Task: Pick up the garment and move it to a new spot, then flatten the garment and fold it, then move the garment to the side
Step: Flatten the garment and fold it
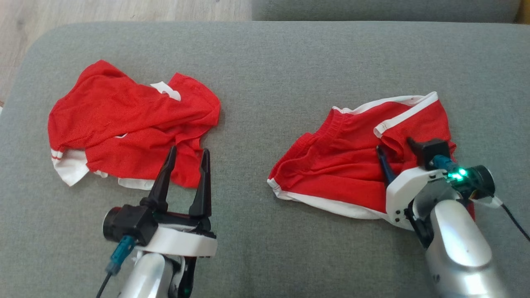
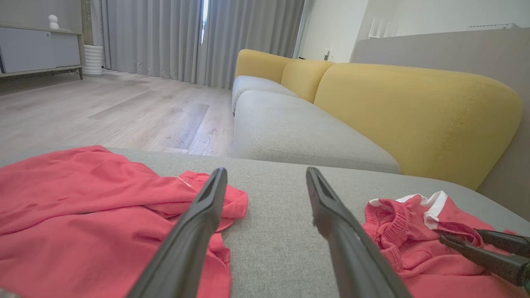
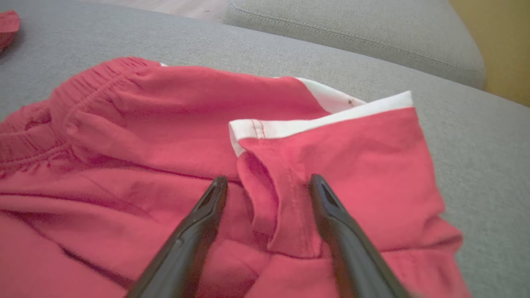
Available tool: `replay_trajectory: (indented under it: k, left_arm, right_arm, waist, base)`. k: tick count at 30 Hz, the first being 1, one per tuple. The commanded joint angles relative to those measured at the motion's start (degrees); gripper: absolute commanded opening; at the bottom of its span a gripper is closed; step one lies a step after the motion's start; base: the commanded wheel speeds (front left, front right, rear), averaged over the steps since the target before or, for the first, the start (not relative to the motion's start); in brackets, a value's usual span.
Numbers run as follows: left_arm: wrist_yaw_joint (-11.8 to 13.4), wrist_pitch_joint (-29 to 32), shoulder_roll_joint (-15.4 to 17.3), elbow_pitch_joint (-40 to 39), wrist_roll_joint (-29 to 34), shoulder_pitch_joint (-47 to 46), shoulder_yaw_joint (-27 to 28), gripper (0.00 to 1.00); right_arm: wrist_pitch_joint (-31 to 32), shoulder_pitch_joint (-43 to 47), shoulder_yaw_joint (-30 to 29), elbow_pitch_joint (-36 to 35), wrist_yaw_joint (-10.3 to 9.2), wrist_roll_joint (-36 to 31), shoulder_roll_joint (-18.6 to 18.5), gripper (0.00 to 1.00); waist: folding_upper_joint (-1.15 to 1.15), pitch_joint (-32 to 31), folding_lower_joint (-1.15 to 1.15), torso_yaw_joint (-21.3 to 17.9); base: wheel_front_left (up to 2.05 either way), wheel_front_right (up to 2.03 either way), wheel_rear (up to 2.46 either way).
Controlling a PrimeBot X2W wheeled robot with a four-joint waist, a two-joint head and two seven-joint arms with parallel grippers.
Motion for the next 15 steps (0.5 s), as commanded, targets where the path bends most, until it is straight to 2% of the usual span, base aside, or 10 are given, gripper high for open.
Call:
replay_trajectory:
  k: [1, 2, 3, 4, 5, 8, 15]
  left_arm:
    - [0.42, -0.55, 0.11, -1.67, -0.57, -2.37, 1.48, 1.0]
    - [0.44, -0.55, 0.11, -1.68, -0.57, -2.36, 1.44, 1.0]
    - [0.47, -0.55, 0.11, -1.68, -0.57, -2.36, 1.42, 1.0]
    - [0.49, -0.55, 0.11, -1.64, -0.59, -2.36, 1.4, 1.0]
    - [0.5, -0.55, 0.11, -1.58, -0.6, -2.37, 1.36, 1.0]
    - [0.54, -0.55, 0.11, -1.47, -0.65, -2.38, 1.29, 1.0]
    - [0.61, -0.55, 0.11, -1.5, -0.61, -2.09, 1.37, 1.0]
  right_arm:
    - [-1.08, -2.91, 0.4, -0.61, -0.04, -0.41, -0.08, 1.0]
    - [-1.43, -3.41, -0.19, -0.01, -0.04, -0.16, -0.08, 1.0]
    - [-1.76, -3.92, -0.82, 0.52, -0.04, 0.15, -0.08, 0.62]
    - [-2.13, -4.4, -1.33, 0.98, -0.04, 0.37, -0.08, 0.05]
    - [-2.44, -4.83, -1.72, 1.48, -0.04, 0.49, -0.08, 0.0]
    - [-3.02, -5.72, -3.14, 2.2, -0.04, 1.72, -0.08, 0.0]
    - [-3.93, -10.84, -11.88, 1.11, -0.04, 2.48, -0.08, 0.0]
  waist:
    - [0.0, 0.12, -0.01, 0.19]
    - [0.0, 0.17, -0.01, 0.22]
    - [0.0, 0.22, -0.01, 0.24]
    - [0.0, 0.23, -0.01, 0.23]
    - [0.0, 0.18, -0.01, 0.21]
    - [0.0, 0.03, -0.01, 0.11]
    - [0.0, -0.45, -0.01, -0.6]
  base:
    - [0.0, 0.0, 0.0]
    - [0.0, 0.0, 0.0]
    - [0.0, 0.0, 0.0]
    - [0.0, 0.0, 0.0]
    - [0.0, 0.0, 0.0]
    - [0.0, 0.0, 0.0]
    - [0.0, 0.0, 0.0]
